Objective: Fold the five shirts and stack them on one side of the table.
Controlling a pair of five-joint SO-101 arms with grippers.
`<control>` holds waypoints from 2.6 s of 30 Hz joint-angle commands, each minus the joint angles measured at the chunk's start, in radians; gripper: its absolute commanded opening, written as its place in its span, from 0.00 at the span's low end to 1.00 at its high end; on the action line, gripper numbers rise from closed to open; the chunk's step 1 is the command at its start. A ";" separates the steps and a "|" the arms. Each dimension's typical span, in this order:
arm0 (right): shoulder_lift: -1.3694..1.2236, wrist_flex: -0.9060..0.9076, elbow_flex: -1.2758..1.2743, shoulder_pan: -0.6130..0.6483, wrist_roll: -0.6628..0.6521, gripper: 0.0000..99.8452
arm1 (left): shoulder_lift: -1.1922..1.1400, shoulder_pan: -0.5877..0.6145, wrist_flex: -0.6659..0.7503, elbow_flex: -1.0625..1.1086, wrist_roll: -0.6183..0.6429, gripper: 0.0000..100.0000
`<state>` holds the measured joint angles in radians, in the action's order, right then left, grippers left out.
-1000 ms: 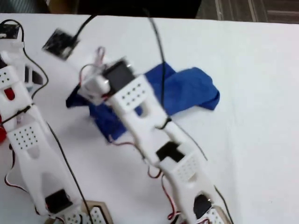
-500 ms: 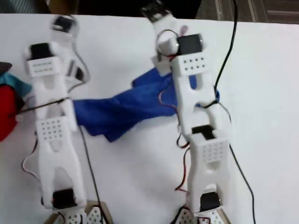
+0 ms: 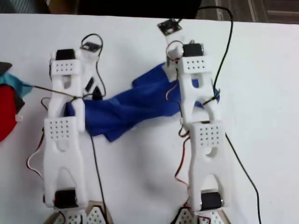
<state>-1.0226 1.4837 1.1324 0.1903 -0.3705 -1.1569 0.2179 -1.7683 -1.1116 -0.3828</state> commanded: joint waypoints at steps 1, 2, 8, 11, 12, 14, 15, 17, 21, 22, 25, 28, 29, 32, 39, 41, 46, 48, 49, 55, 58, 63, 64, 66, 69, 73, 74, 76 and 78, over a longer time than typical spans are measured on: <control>-0.042 -0.070 0.064 0.016 -0.006 0.37 | 0.002 -0.002 -0.020 0.065 0.000 0.28; -0.062 -0.090 0.072 0.025 -0.006 0.37 | 0.002 -0.008 -0.020 0.077 0.000 0.28; -0.171 -0.153 0.100 0.058 -0.008 0.32 | 0.002 -0.028 -0.021 0.104 0.000 0.17; -0.183 -0.128 0.100 0.050 -0.084 0.13 | 0.002 -0.023 -0.021 0.102 0.005 0.02; -0.183 -0.117 0.100 0.042 -0.109 0.04 | 0.003 -0.023 -0.021 0.102 0.005 0.03; -0.179 -0.085 0.110 0.018 -0.126 0.04 | 0.028 -0.023 -0.021 0.104 0.006 0.03; -0.171 -0.058 0.129 0.005 -0.126 0.05 | 0.049 -0.023 -0.021 0.104 0.006 0.02; -0.154 0.004 0.175 -0.022 -0.124 0.01 | 0.115 -0.028 -0.021 0.102 0.006 0.03; -0.094 0.199 0.315 -0.047 -0.130 0.02 | 0.281 -0.026 -0.021 0.107 0.008 0.03; -0.077 0.234 0.341 -0.047 -0.129 0.02 | 0.325 -0.023 -0.021 0.124 0.012 0.03; -0.002 0.236 0.356 -0.064 -0.126 0.02 | 0.476 -0.023 -0.021 0.254 0.061 0.03; 0.102 0.237 0.307 -0.073 -0.126 0.02 | 0.643 -0.029 -0.018 0.458 0.066 0.03; 0.142 0.237 0.275 -0.073 -0.126 0.02 | 0.694 -0.031 -0.017 0.524 0.063 0.03; 0.295 0.239 0.098 -0.065 -0.124 0.02 | 0.804 -0.034 0.012 0.697 0.051 0.03; 0.734 0.220 -0.575 -0.007 -0.123 0.02 | 0.859 -0.014 0.250 0.954 -0.003 0.03; 0.834 0.185 -0.769 0.016 -0.123 0.02 | 0.859 -0.018 0.319 0.984 -0.002 0.03; 1.030 -0.056 -1.238 0.016 -0.123 0.02 | 0.865 -0.069 0.408 0.987 0.015 0.03; 1.082 -0.160 -1.401 0.016 -0.124 0.02 | 0.858 -0.097 0.436 0.977 0.014 0.03; 1.102 -0.206 -1.462 0.016 -0.126 0.02 | 0.855 -0.107 0.446 0.966 0.014 0.04; 1.171 -0.263 -1.576 0.016 -0.127 0.12 | 0.761 -0.127 0.489 0.768 0.014 0.22; 1.257 -0.236 -1.544 0.015 -0.133 0.24 | 0.652 -0.123 0.482 0.670 0.014 0.26; 1.374 -0.260 -1.393 -0.008 -0.124 0.22 | 0.470 -0.127 0.331 0.556 0.014 0.26; 1.362 -0.272 -1.367 -0.016 -0.124 0.21 | 0.442 -0.129 0.290 0.530 0.014 0.26; 1.310 -0.309 -1.330 -0.031 -0.124 0.19 | 0.387 -0.133 0.221 0.472 0.014 0.26; 1.164 -0.349 -1.286 -0.050 -0.124 0.18 | 0.318 -0.133 0.120 0.407 0.014 0.26; 0.923 -0.349 -1.211 -0.074 -0.124 0.18 | 0.239 -0.129 0.017 0.363 0.011 0.26; 0.872 -0.344 -1.194 -0.087 -0.124 0.18 | 0.229 -0.120 0.008 0.363 0.011 0.26; 0.785 -0.315 -1.145 -0.101 -0.124 0.18 | 0.215 -0.103 -0.005 0.367 0.009 0.23; 0.716 -0.275 -1.091 -0.110 -0.123 0.18 | 0.213 -0.080 -0.009 0.369 0.008 0.21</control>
<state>-0.2294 1.1676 -0.0568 0.0997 -0.4979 -0.9375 0.1013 -1.7331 -0.7403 -0.3705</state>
